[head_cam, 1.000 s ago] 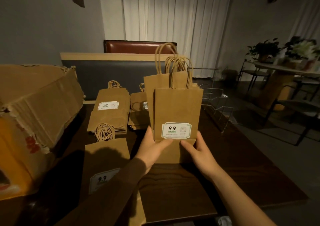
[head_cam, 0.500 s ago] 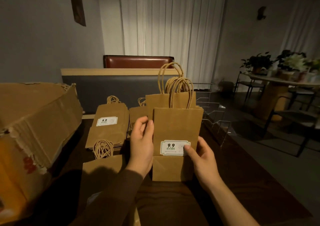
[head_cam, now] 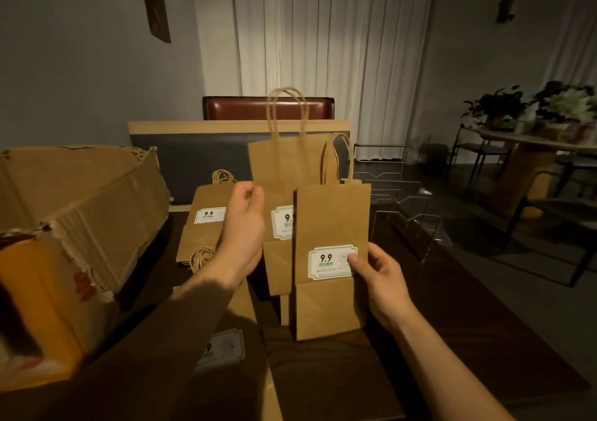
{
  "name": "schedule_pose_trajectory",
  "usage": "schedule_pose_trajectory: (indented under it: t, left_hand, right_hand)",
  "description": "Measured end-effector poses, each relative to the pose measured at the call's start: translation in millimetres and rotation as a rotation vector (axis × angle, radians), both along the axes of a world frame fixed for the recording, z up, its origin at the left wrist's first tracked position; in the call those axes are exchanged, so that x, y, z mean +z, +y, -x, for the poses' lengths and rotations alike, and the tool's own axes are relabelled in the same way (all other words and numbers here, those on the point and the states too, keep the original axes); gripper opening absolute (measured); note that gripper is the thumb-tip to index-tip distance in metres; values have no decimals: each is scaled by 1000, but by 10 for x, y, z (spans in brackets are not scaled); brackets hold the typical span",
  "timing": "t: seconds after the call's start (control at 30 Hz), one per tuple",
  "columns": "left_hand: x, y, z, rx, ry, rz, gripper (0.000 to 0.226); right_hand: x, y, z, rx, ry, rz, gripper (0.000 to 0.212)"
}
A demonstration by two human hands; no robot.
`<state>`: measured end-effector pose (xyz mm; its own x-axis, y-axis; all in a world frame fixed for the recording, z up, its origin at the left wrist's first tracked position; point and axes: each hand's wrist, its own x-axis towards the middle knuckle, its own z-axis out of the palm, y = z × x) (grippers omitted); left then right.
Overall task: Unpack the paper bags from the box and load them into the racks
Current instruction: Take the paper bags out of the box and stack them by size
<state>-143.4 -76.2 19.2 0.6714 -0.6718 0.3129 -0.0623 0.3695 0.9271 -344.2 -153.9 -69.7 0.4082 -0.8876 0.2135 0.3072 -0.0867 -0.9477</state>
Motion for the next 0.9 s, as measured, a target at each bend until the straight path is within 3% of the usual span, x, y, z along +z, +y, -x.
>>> schedule_pose_trajectory:
  t: [0.07,0.17,0.23,0.4,0.57,0.7,0.83,0.9]
  left_hand:
    - [30,37,-23,105,-27,8,13]
    - [253,95,-395,365,231,122,11]
    - [400,175,-582,381,351,222,10]
    - [332,279,-322,310,97,229,14]
    - [556,427,-441,329,256,403,17]
    - [445,360,-370,326,14,204,18]
    - [-179,52,-56,278,-218,-177,8]
    - [-456,-90,87,254,-264,-260,11]
  right_hand:
    - [5,-15,-35,1,25,21,21]
    - [11,-45,-55,-35,35,44,22]
    - [7,-63,-65,-60,25,47,22]
    - [-2,-92,-142,-71,-17,-21,26]
    - [19,-168,-168,-101,11,-26,25]
    - [10,-202,-238,-109,15,-38,21]
    - [29,-121,-330,-95,-31,-62,23]
    - [65,-53,-347,-90,-38,-69,25]
